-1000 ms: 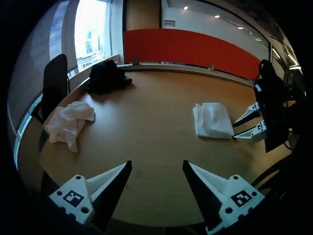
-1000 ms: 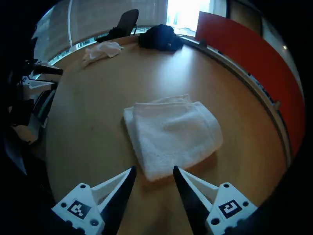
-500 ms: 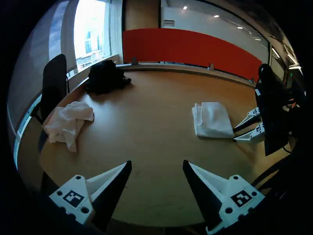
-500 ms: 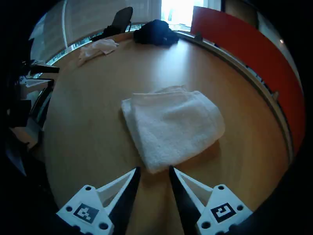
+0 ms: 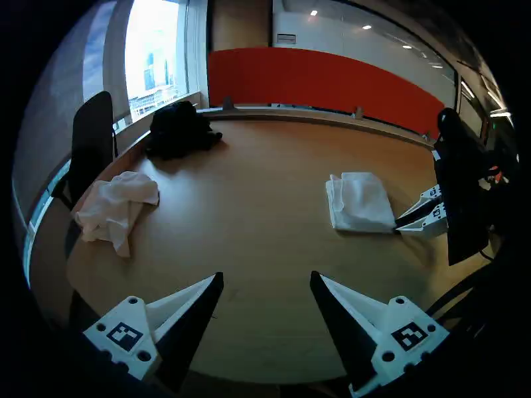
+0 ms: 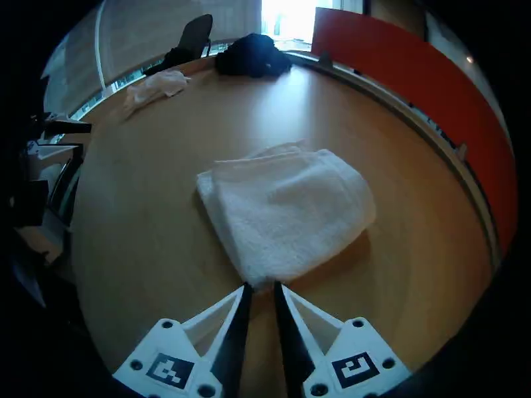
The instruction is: Fold towel
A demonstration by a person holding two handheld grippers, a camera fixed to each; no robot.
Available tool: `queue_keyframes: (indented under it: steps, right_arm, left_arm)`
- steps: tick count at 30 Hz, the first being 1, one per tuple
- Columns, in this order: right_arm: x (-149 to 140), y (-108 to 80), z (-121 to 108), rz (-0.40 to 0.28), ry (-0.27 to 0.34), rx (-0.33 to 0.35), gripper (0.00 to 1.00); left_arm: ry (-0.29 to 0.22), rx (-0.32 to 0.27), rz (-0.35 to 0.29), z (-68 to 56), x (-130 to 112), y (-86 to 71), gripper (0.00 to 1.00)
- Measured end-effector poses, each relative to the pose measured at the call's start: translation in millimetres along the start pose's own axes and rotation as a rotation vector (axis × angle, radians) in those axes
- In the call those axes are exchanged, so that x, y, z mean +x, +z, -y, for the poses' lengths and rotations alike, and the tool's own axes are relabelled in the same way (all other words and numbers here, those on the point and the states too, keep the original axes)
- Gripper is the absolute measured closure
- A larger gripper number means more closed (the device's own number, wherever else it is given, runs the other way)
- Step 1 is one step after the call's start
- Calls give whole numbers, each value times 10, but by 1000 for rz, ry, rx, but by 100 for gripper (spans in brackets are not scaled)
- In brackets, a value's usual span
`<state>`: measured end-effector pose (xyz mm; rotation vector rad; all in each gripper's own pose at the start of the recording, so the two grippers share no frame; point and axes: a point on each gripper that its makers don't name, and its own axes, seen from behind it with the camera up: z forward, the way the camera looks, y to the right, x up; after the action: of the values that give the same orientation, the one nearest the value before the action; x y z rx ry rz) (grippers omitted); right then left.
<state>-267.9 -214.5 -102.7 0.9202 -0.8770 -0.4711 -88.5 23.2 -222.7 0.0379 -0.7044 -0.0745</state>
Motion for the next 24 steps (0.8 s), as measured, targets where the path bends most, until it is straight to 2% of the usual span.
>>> queue_keyframes:
  steps: [9, 17, 24]
  right_arm:
    - [-11, -10, -11, -2, 7, -9, 95]
    - [85, -79, -55, -26, 15, -14, 97]
    - [343, -249, -172, -72, 9, -37, 97]
  left_arm:
    - [2, -2, -2, 7, 2, -4, 3]
    - [-2, -6, -5, 7, 5, 3, 3]
    - [1, -17, -15, 7, 50, 24, 3]
